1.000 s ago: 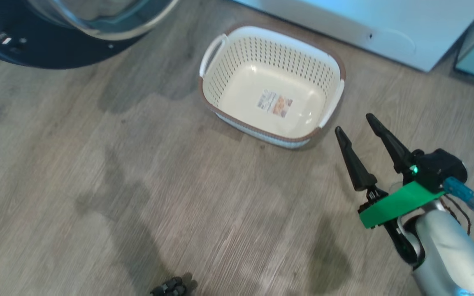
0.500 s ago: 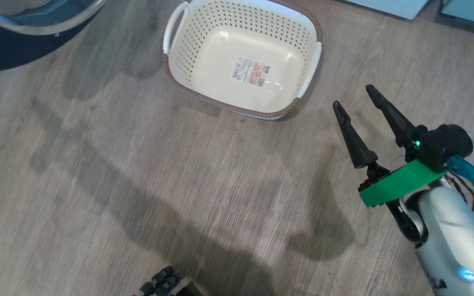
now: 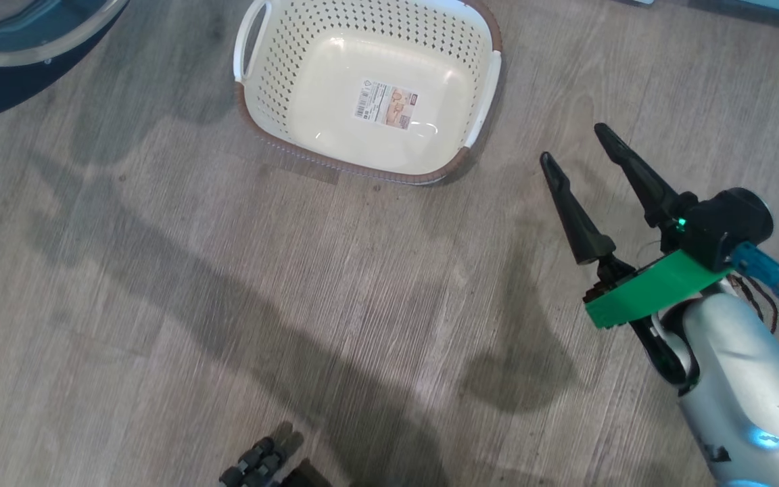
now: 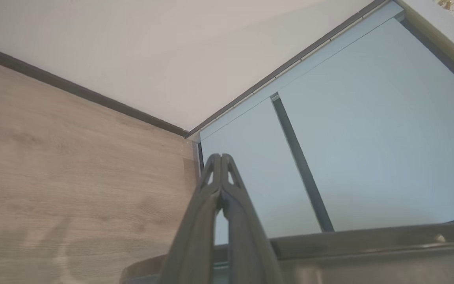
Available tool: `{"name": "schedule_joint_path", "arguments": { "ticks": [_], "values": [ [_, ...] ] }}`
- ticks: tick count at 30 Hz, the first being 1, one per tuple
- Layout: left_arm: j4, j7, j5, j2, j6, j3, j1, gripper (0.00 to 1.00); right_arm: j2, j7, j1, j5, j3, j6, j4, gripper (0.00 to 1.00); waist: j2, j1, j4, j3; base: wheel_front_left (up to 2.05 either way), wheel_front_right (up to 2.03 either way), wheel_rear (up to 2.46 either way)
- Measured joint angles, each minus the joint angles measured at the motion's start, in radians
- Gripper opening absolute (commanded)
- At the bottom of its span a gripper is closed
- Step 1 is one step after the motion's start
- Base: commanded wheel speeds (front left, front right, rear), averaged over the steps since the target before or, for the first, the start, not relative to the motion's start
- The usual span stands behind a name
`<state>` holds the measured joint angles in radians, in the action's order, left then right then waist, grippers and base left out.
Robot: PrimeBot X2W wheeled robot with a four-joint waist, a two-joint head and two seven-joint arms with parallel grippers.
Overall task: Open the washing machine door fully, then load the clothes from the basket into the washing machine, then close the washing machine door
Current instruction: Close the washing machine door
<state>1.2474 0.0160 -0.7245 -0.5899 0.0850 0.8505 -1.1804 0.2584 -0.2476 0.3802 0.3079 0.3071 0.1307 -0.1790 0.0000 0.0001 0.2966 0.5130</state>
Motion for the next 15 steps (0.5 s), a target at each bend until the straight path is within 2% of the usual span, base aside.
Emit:
{"name": "schedule_joint_path", "arguments": {
  "ticks": [8,15],
  "values": [
    [0.048,-0.114,-0.059,-0.004,0.001,0.034,-0.032,0.0,-0.001,-0.002,0.002,0.0,-0.005,0.0,0.0,1.0,0.0,0.0,-0.009,0.011,0.0,0.0,0.0],
    [0.057,-0.153,-0.096,0.001,0.01,0.057,-0.035,0.0,-0.006,-0.005,0.002,0.0,0.0,0.0,-0.002,1.0,0.0,0.0,-0.011,0.008,0.0,0.0,0.0]
  ]
}}
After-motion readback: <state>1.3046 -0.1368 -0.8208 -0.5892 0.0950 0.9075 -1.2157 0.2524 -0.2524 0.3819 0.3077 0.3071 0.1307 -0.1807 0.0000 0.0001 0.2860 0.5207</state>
